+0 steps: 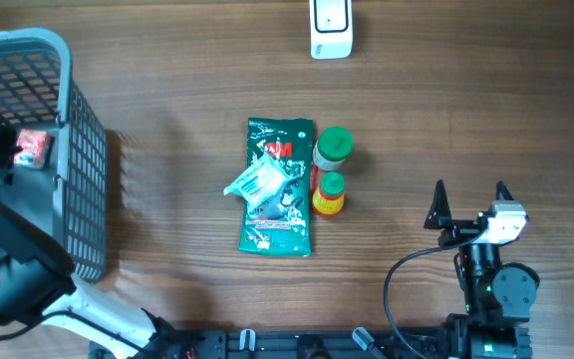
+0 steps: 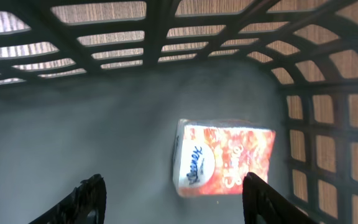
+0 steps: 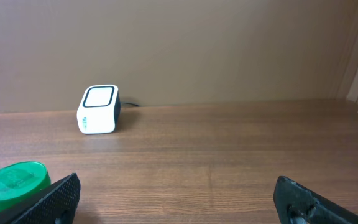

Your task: Scan the item barcode

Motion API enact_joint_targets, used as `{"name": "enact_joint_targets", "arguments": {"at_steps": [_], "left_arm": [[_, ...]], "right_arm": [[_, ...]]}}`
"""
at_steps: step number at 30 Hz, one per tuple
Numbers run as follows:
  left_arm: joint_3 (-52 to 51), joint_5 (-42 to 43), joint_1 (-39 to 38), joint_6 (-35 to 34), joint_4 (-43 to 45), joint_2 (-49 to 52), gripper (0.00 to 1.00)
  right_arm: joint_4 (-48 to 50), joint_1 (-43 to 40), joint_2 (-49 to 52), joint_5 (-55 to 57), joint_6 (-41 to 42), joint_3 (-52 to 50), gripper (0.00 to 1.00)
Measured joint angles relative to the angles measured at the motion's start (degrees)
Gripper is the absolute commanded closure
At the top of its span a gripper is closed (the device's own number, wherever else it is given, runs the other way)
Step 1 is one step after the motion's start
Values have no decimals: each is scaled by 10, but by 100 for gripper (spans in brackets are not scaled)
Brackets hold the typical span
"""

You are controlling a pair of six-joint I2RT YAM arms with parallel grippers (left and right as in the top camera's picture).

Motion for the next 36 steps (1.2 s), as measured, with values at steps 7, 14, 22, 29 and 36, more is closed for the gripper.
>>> {"name": "enact_joint_targets", "arguments": {"at_steps": [7, 14, 22, 29, 36], "left_arm": [[0, 5, 0, 2, 18, 40, 47], [0, 37, -1, 6, 36, 75, 54], [7, 58, -6, 9, 49, 84, 96], [11, 58, -5, 23, 32, 84, 96], [2, 62, -5, 41, -12, 47, 96]], "right_arm": [[0, 0, 0, 0, 0, 0, 0], [0, 0, 0, 0, 0, 0, 0], [0, 0, 0, 0, 0, 0, 0], [0, 0, 0, 0, 0, 0, 0], [0, 0, 0, 0, 0, 0, 0]]}}
